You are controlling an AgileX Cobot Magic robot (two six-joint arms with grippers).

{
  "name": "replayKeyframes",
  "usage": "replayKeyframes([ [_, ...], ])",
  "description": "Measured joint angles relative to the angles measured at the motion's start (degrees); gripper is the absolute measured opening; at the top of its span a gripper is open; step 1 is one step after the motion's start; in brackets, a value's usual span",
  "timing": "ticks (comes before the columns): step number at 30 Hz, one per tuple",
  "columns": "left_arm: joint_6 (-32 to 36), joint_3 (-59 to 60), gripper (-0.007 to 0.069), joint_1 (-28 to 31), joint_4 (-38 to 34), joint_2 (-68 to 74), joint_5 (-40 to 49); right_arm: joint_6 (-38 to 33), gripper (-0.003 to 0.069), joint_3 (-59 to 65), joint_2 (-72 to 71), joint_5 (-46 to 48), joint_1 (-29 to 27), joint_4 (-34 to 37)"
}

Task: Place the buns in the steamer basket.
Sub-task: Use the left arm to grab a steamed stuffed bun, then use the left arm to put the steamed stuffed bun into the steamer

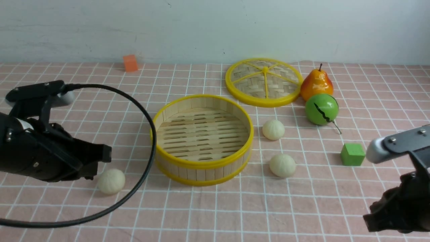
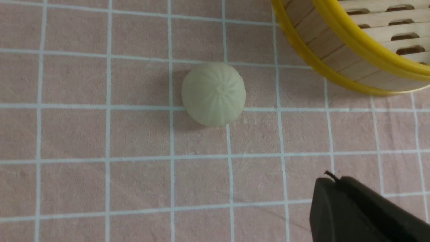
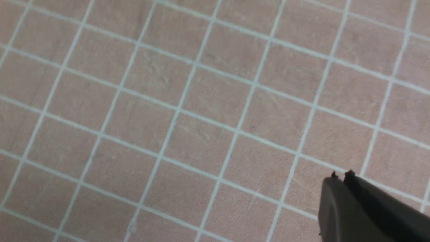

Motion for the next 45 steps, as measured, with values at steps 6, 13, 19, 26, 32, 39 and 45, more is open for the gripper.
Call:
replayKeyframes([
  [6, 3.76, -0.15, 0.0316, -0.01, 0.3, 8.76, -6.27, -0.03, 0.0063, -0.75, 1.0, -0.95, 0.46, 0.14],
  [13, 4.79, -1.66, 0.049, -0.01, 2.81, 17.69, -16.64, -0.09, 0.0082, -0.75, 1.0, -1.43, 0.46, 1.43],
  [19, 3.48, -1.7, 0.0357, -0.01, 3.96, 23.16, -20.11, -0.09, 0.0092, -0.75, 1.0, -1.43, 0.46, 1.61],
  [26, 2.88, -3.08, 0.0027, -0.34, 4.14, 23.51, -18.6, -0.09, 0.0102, -0.75, 1.0, -1.55, 0.46, 1.63],
  [32, 2.54, -10.88, -0.0004, -3.16, 4.01, 17.81, -13.1, -0.09, 0.0109, -0.75, 1.04, -3.16, 0.46, 1.63],
  [39, 2.54, -22.98, -0.0004, -11.14, 7.91, 20.7, -11.46, -0.21, 0.0113, -0.75, 1.22, -4.86, 0.46, 1.44],
  [45, -0.71, -26.49, 0.0025, -12.59, 12.37, 31.69, -11.67, -0.26, 0.013, -0.75, 1.42, -4.54, 0.46, 1.4],
])
